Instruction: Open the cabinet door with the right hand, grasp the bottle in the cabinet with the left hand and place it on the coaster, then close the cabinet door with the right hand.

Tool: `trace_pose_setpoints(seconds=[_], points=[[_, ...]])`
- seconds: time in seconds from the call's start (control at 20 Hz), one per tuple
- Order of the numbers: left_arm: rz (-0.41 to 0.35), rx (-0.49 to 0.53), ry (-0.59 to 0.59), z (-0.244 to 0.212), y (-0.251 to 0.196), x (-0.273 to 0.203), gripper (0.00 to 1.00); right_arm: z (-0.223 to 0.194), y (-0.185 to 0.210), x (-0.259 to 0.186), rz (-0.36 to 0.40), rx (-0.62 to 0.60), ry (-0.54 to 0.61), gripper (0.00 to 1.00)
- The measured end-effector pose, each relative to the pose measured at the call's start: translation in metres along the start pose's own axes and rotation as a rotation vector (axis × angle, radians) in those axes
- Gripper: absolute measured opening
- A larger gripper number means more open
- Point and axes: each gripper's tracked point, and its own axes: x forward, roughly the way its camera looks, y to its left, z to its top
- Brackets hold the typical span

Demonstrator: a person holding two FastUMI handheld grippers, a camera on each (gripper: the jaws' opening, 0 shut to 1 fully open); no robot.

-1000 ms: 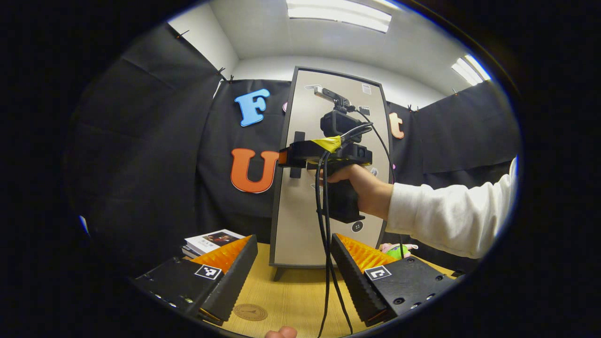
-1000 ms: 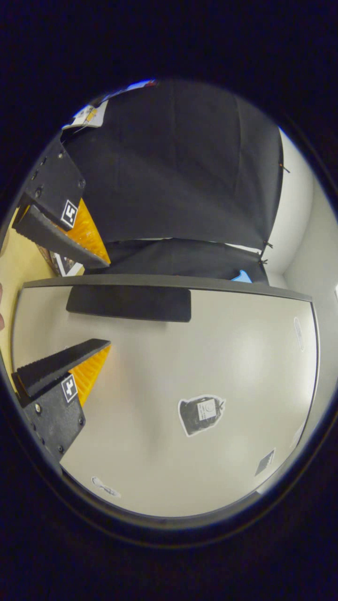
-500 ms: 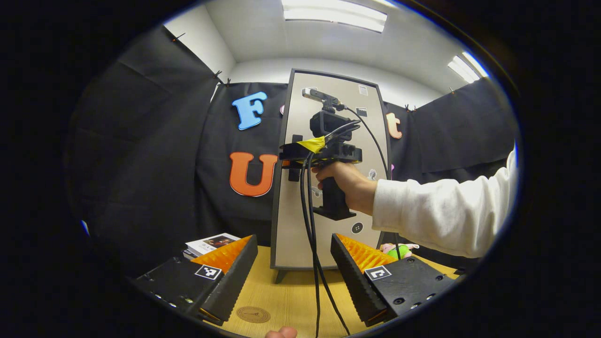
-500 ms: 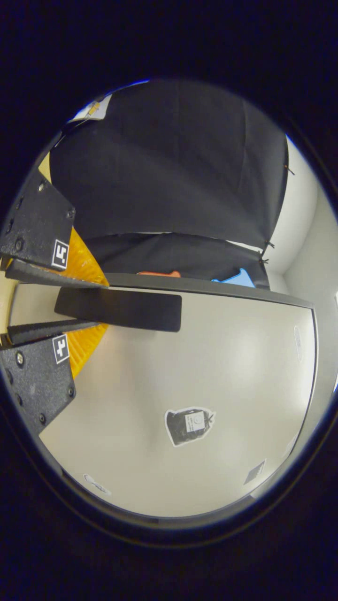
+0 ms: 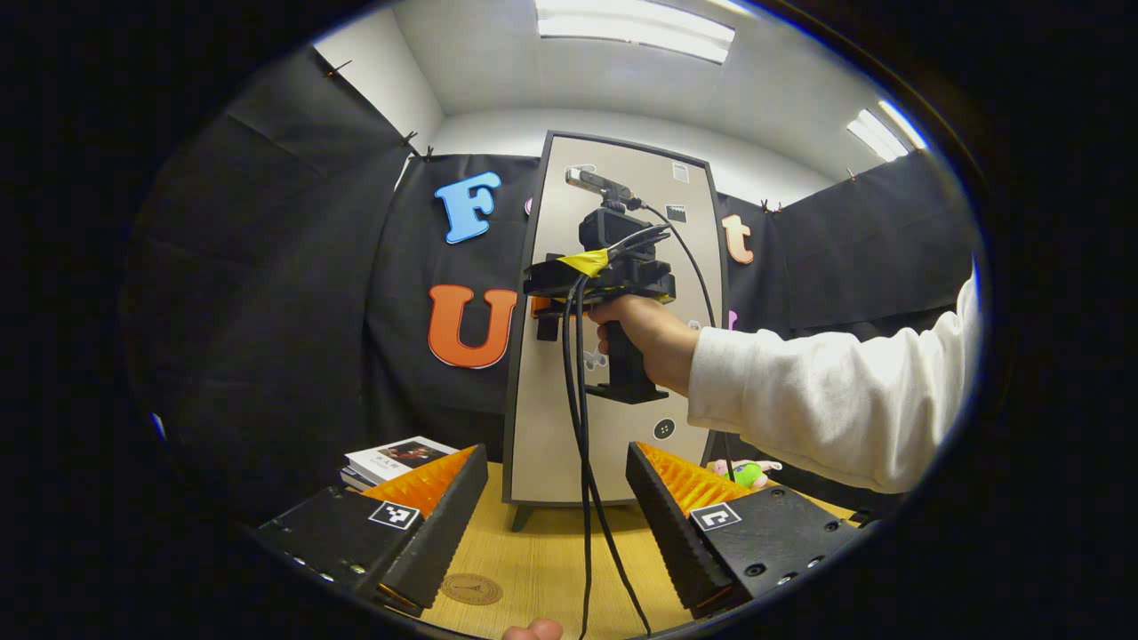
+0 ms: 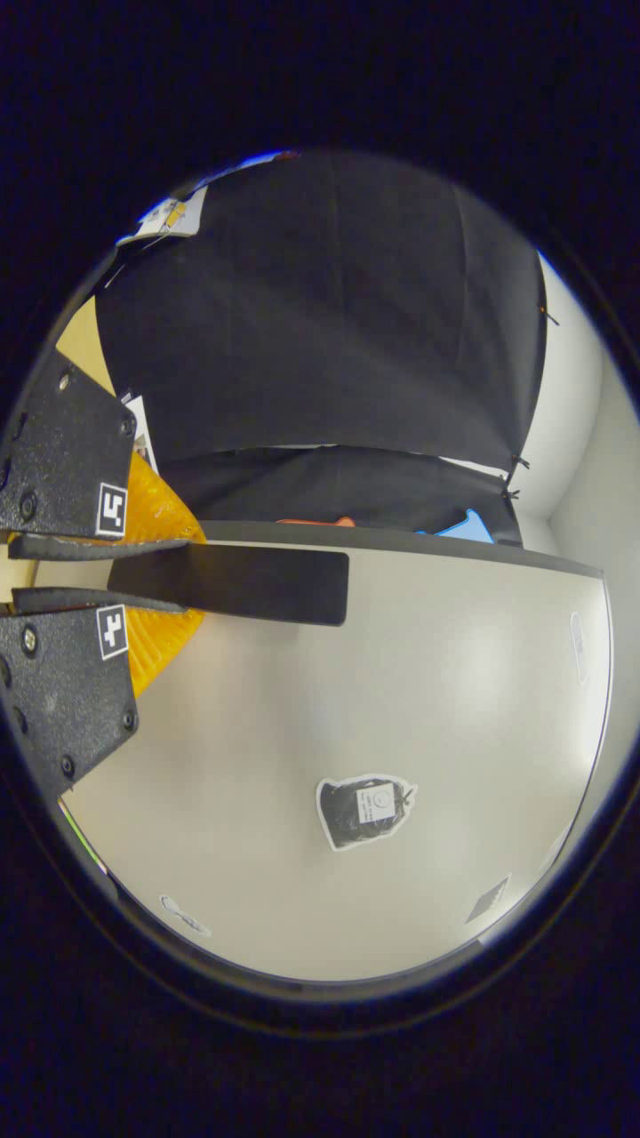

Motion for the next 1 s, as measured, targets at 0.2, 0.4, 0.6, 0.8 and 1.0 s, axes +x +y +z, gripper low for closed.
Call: trace_pose_setpoints(seconds=[0.2, 0.4, 0.6, 0.8, 1.0], points=[[0.012, 0.011, -0.002, 0.0, 0.008, -0.003, 0.82, 0.0, 0.006, -0.017, 0.047, 0.005, 0.009, 0.15], [-0.02, 0.02, 0.008, -0.001, -0.002, -0.008, 0.82, 0.001, 0.014, -0.047, 0.082, 0.021, -0.016, 0.15], [-0.101, 0.03, -0.005, 0.005, -0.024, -0.021, 0.96, 0.002, 0.016, -0.063, 0.119, 0.025, -0.016, 0.15], [-0.163, 0.066, -0.002, 0.005, -0.033, -0.038, 0.96, 0.001, 0.017, -0.07, 0.129, 0.013, -0.016, 0.14], [-0.137, 0.097, -0.01, 0.009, -0.018, -0.052, 0.97, 0.001, 0.017, -0.075, 0.116, 0.012, -0.031, 0.15]])
